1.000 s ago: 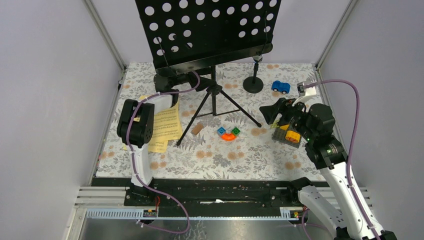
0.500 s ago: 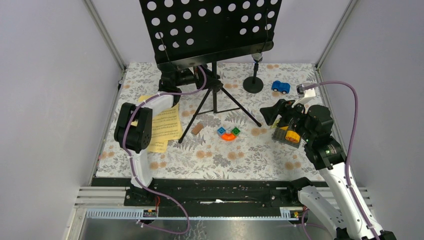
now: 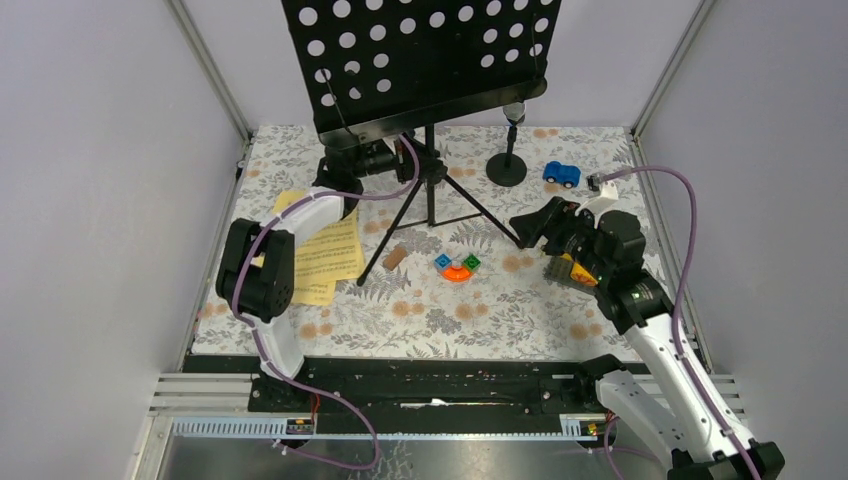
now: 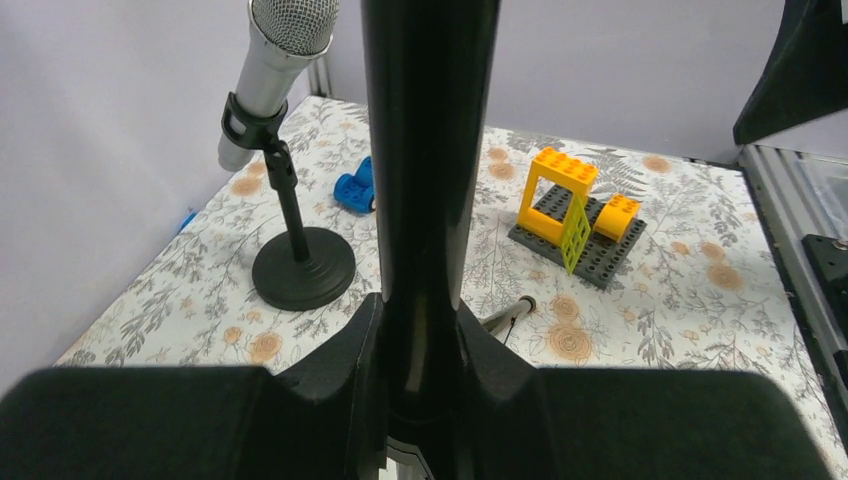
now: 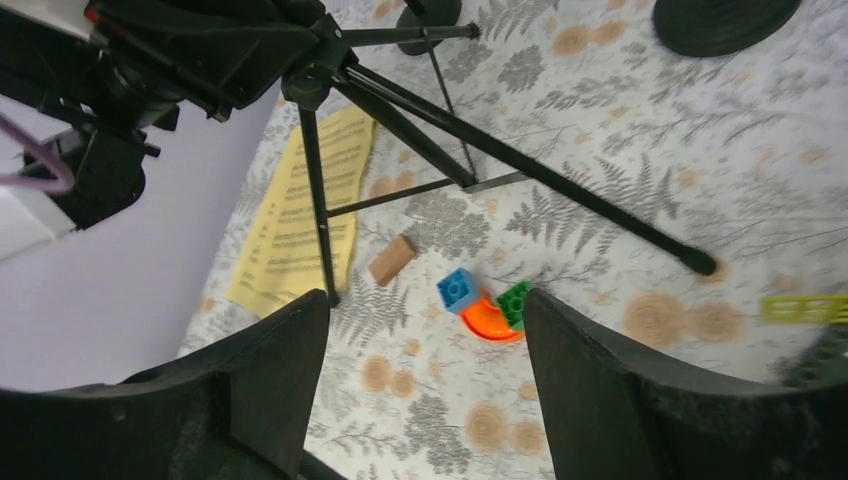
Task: Pack up the instrument practice props
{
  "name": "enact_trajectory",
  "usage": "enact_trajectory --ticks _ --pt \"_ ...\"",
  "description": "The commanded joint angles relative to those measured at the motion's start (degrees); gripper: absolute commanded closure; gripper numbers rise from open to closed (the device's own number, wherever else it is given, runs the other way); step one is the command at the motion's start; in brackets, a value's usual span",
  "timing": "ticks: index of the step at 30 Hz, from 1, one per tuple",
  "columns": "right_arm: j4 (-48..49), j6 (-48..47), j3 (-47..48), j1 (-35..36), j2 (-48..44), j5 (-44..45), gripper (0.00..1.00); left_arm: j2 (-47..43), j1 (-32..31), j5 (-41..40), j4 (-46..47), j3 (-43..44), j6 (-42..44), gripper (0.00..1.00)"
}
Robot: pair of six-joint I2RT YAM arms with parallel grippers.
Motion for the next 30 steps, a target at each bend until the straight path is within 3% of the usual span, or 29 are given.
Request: enact_trajectory --ticks 1,6,11,15,17,18,19,21,30 --pt "15.7 18.7 -5.6 -0.2 3.4 -1.8 0.22 -5.4 -4.7 -8.8 -15.5 -1.0 9.2 1.00" --pt "42.9 39.0 -13.9 1.3 12.8 -3.0 0.30 -6.4 -5.2 -12.3 -13.7 -4.0 3.7 1.00" --pt "47.1 40.7 -11.0 13.7 18.8 13.1 0.30 -7.8 -5.4 -15.9 -12.2 -8.5 2.1 1.00" --pt "56.0 44.2 -12.4 17.4 23.0 18.2 0.30 -9.2 -5.6 -17.7 -11.4 -11.9 3.7 1.00" --pt "58.6 46.8 -12.8 17.5 25.1 19.3 0.30 -9.5 -5.9 -17.3 -12.7 -12.0 5.2 0.86" --pt "59.2 47.9 -12.6 17.5 26.3 19.6 0.31 -9.6 -6.2 -16.6 -13.9 -11.6 6.4 0.84" --pt "59.8 48.7 -12.0 17.5 27.5 19.6 0.31 -9.8 -6.8 -16.7 -14.6 -11.3 7.1 0.85" --pt "60.6 49.4 -10.6 17.6 29.9 19.1 0.32 -9.8 -7.6 -17.1 -14.8 -11.3 7.8 1.00" --pt "65.4 52.8 -6.5 17.5 38.0 16.7 0.32 -9.5 -7.7 -16.1 -15.2 -11.4 9.5 1.00"
